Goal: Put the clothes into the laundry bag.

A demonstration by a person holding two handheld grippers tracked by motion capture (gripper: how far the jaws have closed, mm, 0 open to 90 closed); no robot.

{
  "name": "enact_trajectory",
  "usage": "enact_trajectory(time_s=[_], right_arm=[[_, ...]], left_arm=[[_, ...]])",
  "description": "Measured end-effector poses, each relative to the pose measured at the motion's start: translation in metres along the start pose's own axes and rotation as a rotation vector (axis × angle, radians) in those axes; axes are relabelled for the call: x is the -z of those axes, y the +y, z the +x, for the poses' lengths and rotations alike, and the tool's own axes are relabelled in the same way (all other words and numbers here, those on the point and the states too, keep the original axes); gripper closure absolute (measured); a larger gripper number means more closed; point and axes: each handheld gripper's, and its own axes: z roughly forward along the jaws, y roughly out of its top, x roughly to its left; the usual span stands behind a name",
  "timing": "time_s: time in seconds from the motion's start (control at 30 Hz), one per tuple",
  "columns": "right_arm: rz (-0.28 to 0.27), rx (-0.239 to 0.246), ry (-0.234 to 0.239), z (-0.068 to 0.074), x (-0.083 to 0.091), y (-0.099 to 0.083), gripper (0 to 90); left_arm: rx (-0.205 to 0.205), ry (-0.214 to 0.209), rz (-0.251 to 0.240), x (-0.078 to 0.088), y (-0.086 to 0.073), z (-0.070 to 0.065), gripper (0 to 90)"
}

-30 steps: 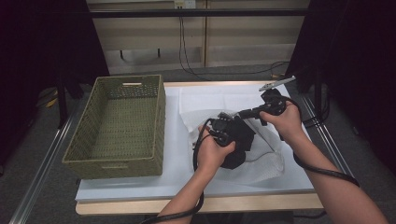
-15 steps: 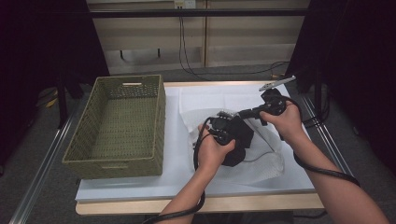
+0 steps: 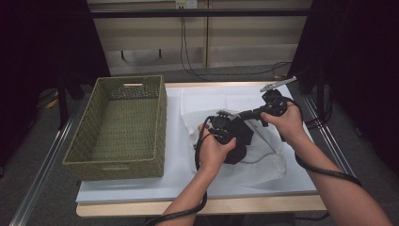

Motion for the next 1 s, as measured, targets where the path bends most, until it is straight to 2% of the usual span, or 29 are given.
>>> enact_trajectory(time_s=[0.17,0.3,0.37,0.43,0.5,0.57,0.67,0.7,0.77,0.8,0.87,0.9,0.93,0.97,1.0], right_arm=[[0.002,-0.007,-0.012,-0.001,0.000,-0.001,89.9],[0.004,-0.010,-0.007,-0.001,-0.001,-0.001,89.9],[0.008,-0.008,-0.004,-0.001,-0.001,-0.001,89.9],[0.011,-0.007,-0.004,-0.001,-0.002,-0.002,89.9],[0.018,-0.007,-0.008,-0.001,-0.003,-0.003,89.9],[0.017,-0.009,-0.006,-0.002,-0.004,-0.004,89.9],[0.023,-0.008,-0.005,-0.002,-0.005,-0.006,89.9],[0.024,-0.011,-0.007,-0.002,-0.005,-0.007,89.9],[0.025,-0.010,-0.007,-0.003,-0.005,-0.007,89.9],[0.026,-0.011,-0.007,-0.003,-0.005,-0.008,89.9],[0.033,-0.006,-0.011,-0.003,-0.005,-0.007,89.9],[0.034,-0.005,-0.013,-0.003,-0.005,-0.007,89.9],[0.033,-0.006,-0.013,-0.003,-0.005,-0.007,89.9],[0.031,-0.007,-0.013,-0.003,-0.005,-0.008,89.9],[0.030,-0.007,-0.009,-0.004,-0.005,-0.008,89.9]], left_arm=[[0.006,0.010,0.002,-0.003,-0.001,0.001,66.3],[-0.006,0.015,0.014,-0.005,-0.001,0.004,64.9],[0.010,0.013,0.011,-0.007,-0.002,0.005,63.8],[-0.003,0.023,0.020,-0.009,-0.003,0.007,62.4],[-0.004,0.013,0.029,-0.013,-0.005,0.007,60.1],[-0.026,0.014,0.037,-0.015,-0.008,0.009,53.7],[-0.013,0.015,0.031,-0.016,-0.010,0.013,44.1],[-0.024,0.007,0.041,-0.015,-0.010,0.015,40.0],[-0.035,0.019,0.059,-0.015,-0.011,0.016,29.3],[-0.027,0.023,0.049,-0.015,-0.011,0.015,24.0],[-0.051,0.020,0.062,-0.013,-0.012,0.016,21.7],[-0.045,0.021,0.057,-0.013,-0.012,0.016,19.7],[-0.065,0.022,0.080,-0.012,-0.013,0.017,18.1],[-0.050,0.026,0.071,-0.013,-0.014,0.016,16.0],[-0.056,0.019,0.072,-0.012,-0.015,0.016,14.4]])
